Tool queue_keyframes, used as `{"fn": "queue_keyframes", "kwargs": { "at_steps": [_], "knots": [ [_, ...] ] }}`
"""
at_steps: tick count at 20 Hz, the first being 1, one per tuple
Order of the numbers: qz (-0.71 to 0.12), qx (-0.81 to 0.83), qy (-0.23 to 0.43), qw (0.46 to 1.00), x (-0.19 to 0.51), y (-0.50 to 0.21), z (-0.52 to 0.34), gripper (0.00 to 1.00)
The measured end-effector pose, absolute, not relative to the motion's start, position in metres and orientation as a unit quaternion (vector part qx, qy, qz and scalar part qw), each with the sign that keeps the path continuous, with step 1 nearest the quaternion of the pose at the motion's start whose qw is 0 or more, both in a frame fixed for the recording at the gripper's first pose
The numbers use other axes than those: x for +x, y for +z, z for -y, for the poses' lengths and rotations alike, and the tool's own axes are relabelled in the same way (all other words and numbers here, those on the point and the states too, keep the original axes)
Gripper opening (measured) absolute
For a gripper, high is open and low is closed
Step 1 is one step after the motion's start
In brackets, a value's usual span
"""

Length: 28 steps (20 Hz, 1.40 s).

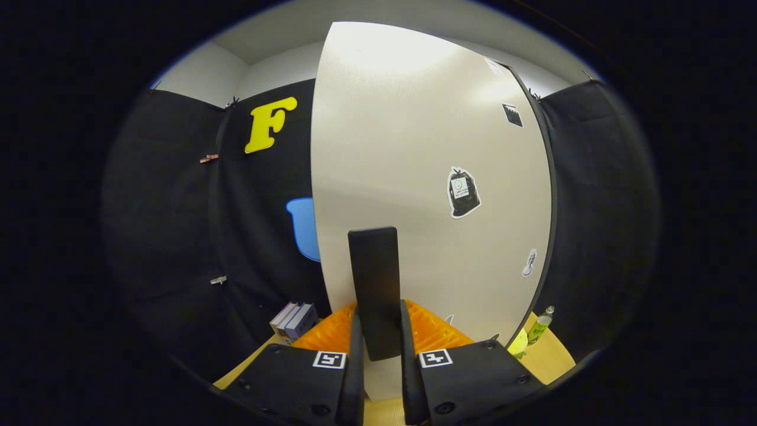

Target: Open the shoe cabinet door, grab the shoes and put them into the shoe cabinet, then close the shoe cabinet door.

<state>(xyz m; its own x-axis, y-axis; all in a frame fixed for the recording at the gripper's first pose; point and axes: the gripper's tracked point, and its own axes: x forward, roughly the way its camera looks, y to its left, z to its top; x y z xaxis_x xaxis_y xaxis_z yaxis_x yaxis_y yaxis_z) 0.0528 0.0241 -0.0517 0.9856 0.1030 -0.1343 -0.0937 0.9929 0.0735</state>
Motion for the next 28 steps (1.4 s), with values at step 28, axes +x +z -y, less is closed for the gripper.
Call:
{"fn": "queue_keyframes", "kwargs": {
  "at_steps": [28],
  "knots": [
    [-0.065, 0.035, 0.099, 0.992, -0.072, -0.042, 0.16, 0.29]
  ]
}}
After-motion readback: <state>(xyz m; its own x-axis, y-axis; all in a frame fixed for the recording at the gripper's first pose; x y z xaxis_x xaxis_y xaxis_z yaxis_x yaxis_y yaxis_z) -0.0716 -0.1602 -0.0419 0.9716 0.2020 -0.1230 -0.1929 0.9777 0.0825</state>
